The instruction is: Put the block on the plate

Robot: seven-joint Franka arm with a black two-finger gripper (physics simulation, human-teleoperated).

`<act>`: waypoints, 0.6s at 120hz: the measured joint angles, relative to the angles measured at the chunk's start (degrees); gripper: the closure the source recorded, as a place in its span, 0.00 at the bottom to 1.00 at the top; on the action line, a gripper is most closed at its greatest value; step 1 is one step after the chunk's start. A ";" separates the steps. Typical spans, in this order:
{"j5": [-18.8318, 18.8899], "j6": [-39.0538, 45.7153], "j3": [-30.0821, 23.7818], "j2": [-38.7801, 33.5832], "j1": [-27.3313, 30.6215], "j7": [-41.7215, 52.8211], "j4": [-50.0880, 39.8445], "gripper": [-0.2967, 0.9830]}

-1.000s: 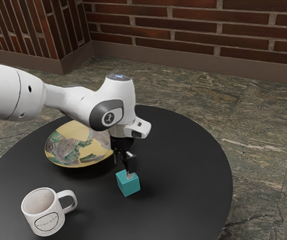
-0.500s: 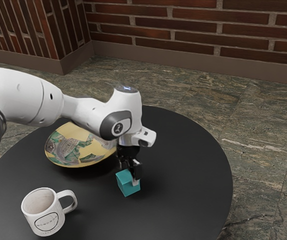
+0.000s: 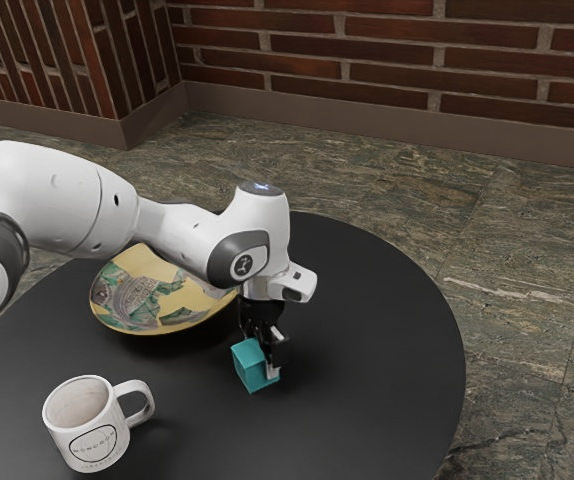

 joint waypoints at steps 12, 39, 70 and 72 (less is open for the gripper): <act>0.22 0.03 -0.01 0.15 0.00 -0.17 0.00 0.44; 0.70 -0.25 -0.16 -1.75 -0.06 -0.63 -0.01 0.49; 2.20 -4.84 -0.37 -4.35 -0.09 -1.17 5.97 0.51; 2.24 -5.12 -0.31 -4.54 -0.09 -1.20 6.11 0.51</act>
